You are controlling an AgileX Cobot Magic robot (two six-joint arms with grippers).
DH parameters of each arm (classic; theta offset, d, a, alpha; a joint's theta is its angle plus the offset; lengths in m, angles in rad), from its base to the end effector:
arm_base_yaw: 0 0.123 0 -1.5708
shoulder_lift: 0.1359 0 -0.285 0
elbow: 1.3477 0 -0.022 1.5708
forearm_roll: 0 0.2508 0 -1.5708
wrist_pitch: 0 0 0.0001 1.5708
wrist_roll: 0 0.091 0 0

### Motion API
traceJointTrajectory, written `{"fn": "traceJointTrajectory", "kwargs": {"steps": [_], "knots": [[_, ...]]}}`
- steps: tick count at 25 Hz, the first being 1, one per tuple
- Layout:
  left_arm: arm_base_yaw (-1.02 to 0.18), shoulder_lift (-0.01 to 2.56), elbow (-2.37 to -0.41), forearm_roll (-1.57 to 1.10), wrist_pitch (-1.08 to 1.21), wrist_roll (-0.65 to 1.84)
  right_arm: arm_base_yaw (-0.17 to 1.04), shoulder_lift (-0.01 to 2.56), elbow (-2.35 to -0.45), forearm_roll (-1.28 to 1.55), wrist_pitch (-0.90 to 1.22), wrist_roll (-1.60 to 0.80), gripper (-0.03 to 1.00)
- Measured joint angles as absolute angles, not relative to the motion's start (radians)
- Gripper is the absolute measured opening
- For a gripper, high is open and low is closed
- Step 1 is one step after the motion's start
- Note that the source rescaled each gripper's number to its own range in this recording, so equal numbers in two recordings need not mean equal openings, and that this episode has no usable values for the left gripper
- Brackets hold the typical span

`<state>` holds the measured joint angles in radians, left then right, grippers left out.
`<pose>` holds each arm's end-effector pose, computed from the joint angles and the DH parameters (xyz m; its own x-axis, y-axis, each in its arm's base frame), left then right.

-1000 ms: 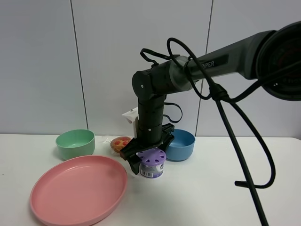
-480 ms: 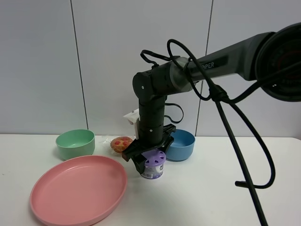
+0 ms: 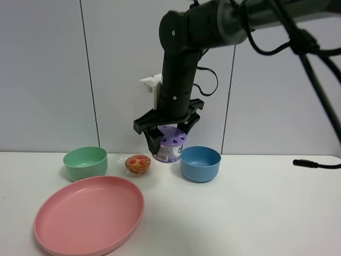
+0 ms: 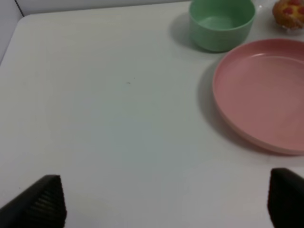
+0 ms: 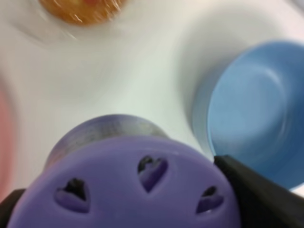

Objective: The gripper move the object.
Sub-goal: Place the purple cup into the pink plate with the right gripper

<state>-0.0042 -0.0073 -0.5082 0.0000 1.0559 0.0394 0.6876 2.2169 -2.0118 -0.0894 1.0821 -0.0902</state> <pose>-0.0067 0.0000 0.2799 -0.4373 0.0412 -0.8984 0.0214 0.9991 0.0354 0.3797 0.3025 0.2330 -0.6330 -0.6900 -0.3510 -0.7001 0.7037 -0.1208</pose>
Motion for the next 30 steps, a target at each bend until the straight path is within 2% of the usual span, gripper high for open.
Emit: {"fn": "traceJointTrajectory", "kwargs": {"steps": [6, 14, 30], "knots": [[-0.004, -0.007, -0.508, 0.000, 1.056, 0.039, 0.776, 2.193, -2.037, -0.018, 1.081, -0.237, 0.00], [-0.004, -0.007, -0.508, 0.000, 1.056, 0.039, 0.899, 2.250, -2.047, -0.013, 0.980, -0.403, 0.00], [-0.004, -0.007, -0.508, 0.000, 1.056, 0.039, 0.930, 2.428, -2.047, -0.026, 0.849, -0.525, 0.00]]}}
